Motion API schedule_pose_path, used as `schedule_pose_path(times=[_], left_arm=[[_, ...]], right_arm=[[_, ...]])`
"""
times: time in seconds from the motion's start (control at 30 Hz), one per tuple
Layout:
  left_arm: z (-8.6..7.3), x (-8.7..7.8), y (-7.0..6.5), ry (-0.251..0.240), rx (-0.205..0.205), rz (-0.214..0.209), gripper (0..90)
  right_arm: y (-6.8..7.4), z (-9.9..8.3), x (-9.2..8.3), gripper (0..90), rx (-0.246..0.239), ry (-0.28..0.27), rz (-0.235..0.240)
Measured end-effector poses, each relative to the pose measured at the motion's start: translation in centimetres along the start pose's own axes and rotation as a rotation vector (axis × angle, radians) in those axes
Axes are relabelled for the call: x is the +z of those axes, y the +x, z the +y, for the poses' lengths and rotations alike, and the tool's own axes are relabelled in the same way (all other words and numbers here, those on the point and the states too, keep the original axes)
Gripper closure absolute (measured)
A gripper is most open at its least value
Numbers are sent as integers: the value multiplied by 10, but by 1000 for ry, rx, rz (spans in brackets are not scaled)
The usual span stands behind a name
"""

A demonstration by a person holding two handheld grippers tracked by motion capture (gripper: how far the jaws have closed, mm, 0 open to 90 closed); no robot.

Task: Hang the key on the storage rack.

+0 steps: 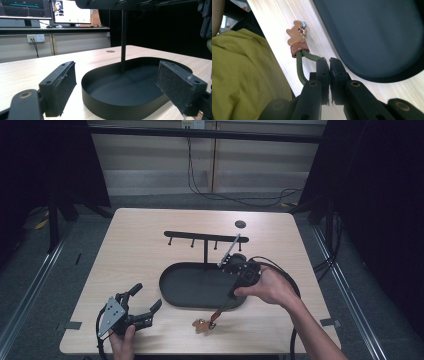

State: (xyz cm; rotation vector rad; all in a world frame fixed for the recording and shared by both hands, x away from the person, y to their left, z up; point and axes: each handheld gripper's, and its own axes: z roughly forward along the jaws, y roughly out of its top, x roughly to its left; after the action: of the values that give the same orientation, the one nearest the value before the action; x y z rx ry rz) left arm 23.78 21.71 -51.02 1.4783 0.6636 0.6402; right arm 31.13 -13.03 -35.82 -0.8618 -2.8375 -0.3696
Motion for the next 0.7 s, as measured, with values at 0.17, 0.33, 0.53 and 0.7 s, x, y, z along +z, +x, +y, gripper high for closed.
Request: schedule_pose_path(times=[0.17, 0.33, 0.53, 0.7], left_arm=[[0, 0, 0, 0, 0, 0, 156], [0, 0, 0, 0, 0, 0, 156], [0, 0, 0, 0, 0, 0, 156], [0, 0, 0, 0, 0, 0, 157]], right_arm=[[3, 4, -12, 868, -10, -1, -9], [7, 8, -22, 868, -20, 1, -25], [9, 13, -35, 868, -16, -7, -40], [11, 18, -43, 868, -23, -12, -38]])
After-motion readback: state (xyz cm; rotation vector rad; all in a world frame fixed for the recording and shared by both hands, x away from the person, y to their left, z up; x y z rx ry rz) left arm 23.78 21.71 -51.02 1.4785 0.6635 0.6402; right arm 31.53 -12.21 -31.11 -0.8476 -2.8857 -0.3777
